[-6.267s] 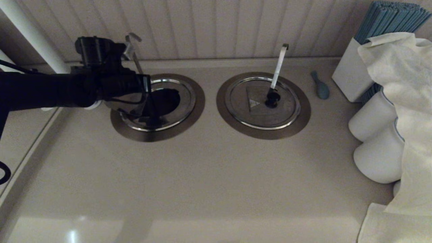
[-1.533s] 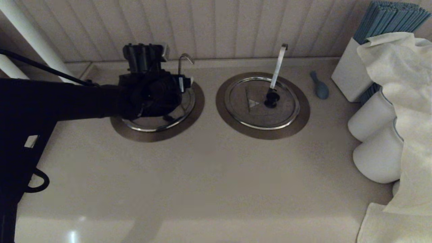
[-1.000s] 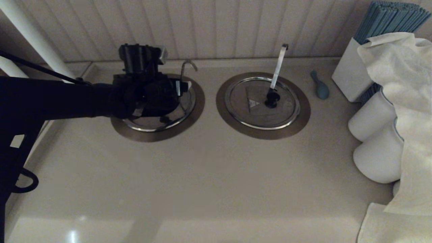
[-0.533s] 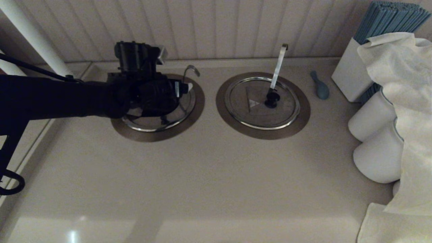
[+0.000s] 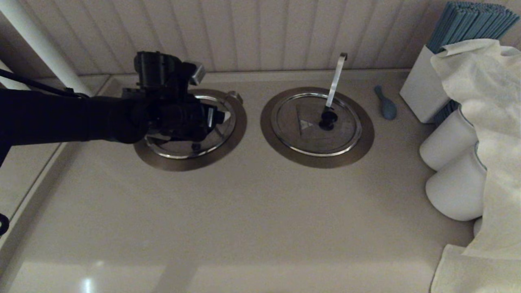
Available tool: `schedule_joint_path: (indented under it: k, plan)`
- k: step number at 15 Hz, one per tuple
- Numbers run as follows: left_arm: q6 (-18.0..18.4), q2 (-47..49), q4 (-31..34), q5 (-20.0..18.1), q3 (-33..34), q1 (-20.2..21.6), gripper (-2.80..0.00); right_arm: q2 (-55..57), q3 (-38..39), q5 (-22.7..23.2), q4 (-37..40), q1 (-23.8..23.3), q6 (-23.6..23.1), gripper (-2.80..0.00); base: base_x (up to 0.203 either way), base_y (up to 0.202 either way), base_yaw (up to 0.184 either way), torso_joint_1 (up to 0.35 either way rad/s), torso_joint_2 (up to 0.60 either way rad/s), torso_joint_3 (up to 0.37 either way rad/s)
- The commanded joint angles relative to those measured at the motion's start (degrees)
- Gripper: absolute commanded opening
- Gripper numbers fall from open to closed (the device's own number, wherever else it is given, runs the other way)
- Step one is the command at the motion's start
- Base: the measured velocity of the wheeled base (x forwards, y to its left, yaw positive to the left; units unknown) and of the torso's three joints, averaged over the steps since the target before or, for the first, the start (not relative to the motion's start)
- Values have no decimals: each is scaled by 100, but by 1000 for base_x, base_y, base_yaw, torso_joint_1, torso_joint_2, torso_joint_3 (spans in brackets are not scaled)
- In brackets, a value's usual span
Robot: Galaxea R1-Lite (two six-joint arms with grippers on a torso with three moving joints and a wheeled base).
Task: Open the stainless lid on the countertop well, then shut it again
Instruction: Stir with a spoon
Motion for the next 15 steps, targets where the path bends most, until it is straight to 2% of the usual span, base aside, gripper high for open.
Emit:
schedule_joint_path:
  k: [1,4,10,15]
  plan:
    - [39,-75,17,0,63,-3,0,3,5,2,0,1,5,-280,0,0,0,0,0,0]
    - [31,-136,311,-228,49,0,0,-2,2,2,0,0,2,-280,0,0,0,0,0,0]
    - [31,-275,393,-254,68,46,0,-2,-1,2,0,9,0,-280,0,0,0,0,0,0]
    - [32,-561,922,-456,4,225,0,6,-1,2,0,0,0,-280,0,0,0,0,0,0]
